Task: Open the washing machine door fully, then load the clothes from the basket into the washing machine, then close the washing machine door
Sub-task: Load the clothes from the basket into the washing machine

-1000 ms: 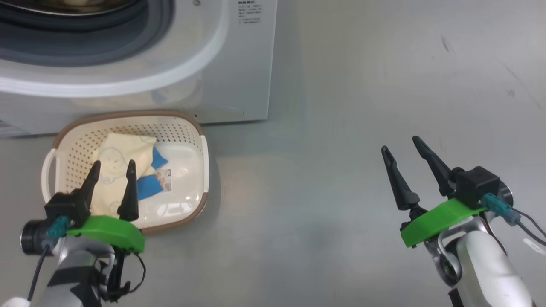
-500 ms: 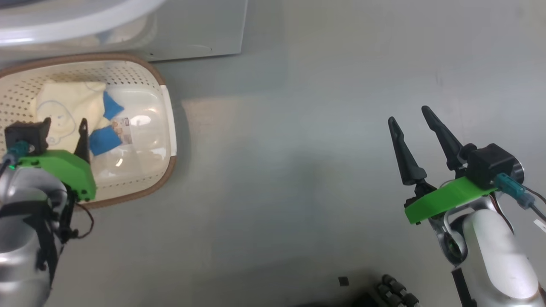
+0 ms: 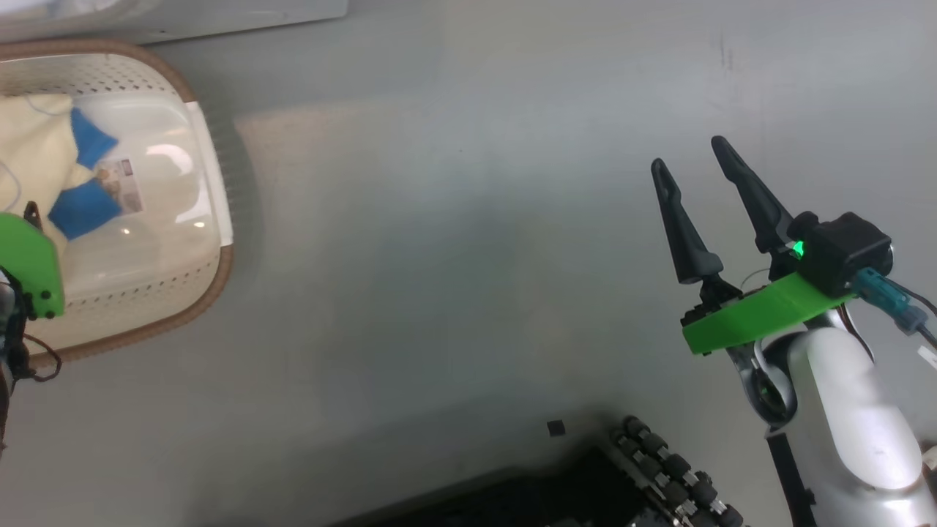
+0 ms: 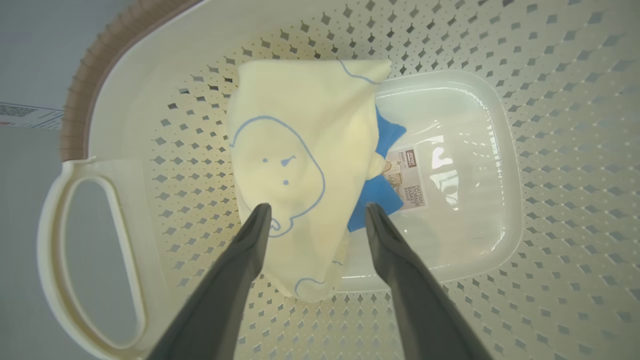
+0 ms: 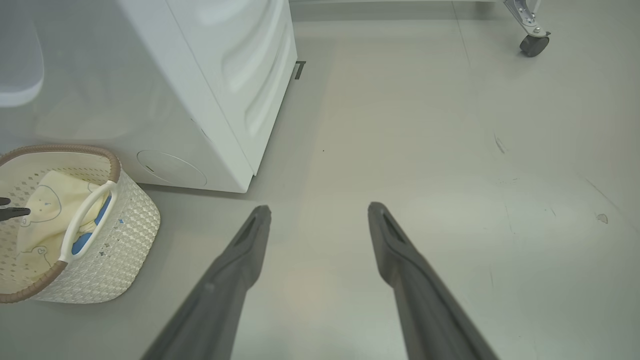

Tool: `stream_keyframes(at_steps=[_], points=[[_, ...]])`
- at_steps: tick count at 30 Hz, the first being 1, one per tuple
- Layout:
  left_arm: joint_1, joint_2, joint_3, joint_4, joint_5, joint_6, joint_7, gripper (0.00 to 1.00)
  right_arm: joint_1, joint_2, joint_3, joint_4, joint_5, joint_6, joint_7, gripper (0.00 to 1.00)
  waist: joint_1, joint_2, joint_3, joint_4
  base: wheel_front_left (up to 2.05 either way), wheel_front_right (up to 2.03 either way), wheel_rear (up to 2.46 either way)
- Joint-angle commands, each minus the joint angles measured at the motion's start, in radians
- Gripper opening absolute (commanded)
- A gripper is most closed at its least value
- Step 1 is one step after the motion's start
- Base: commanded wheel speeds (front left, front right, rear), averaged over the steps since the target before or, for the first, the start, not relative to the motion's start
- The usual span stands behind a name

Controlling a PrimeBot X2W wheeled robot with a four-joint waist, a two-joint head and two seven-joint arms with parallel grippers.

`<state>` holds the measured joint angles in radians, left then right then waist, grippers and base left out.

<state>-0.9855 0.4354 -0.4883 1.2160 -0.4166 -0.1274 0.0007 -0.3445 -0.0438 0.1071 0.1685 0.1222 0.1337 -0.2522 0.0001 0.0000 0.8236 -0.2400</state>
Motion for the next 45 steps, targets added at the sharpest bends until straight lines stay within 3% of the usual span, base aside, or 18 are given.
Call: stream_keyframes(at_steps=[1,12,26,34,39,40,45], points=[[-0.007,0.055,0.021,0.004,0.003,0.006,0.002,1.00,0.011,-0.006,0.020,-0.032,0.012,-0.003,-0.009,1.00,-0.0001,0.0000,0.028,-0.025,0.00,0.00,0.00],[-0.090,0.043,-0.042,0.053,0.028,0.003,0.103,1.00,0.020,-0.006,0.020,-0.058,0.023,-0.003,-0.009,1.00,-0.0001,0.0000,0.114,-0.035,0.00,0.00,0.00],[-0.139,0.049,-0.071,0.070,0.053,0.148,0.121,1.00,0.058,-0.006,0.020,-0.110,-0.008,-0.003,-0.009,1.00,-0.0001,0.0000,0.174,-0.009,0.00,0.00,0.00],[-0.153,0.046,-0.066,0.072,0.042,0.187,0.085,1.00,0.082,-0.006,0.010,-0.146,-0.033,-0.003,-0.009,1.00,-0.0001,0.0000,0.182,0.004,0.00,0.00,0.00],[-0.168,0.037,-0.047,0.073,0.013,0.181,0.054,0.99,0.088,-0.006,0.012,-0.159,-0.044,-0.003,-0.009,1.00,-0.0001,0.0000,0.187,0.009,0.00,0.00,0.00],[-0.173,0.034,-0.037,0.073,0.002,0.175,0.037,0.00,0.088,-0.006,0.014,-0.161,-0.046,-0.003,-0.009,1.00,-0.0001,0.0000,0.188,0.010,0.00,0.00,0.00],[-0.183,0.029,-0.030,0.073,-0.016,0.157,0.015,0.00,0.081,-0.006,0.019,-0.160,-0.049,-0.003,-0.010,1.00,-0.0001,0.0000,0.189,0.011,0.00,0.00,0.00]])
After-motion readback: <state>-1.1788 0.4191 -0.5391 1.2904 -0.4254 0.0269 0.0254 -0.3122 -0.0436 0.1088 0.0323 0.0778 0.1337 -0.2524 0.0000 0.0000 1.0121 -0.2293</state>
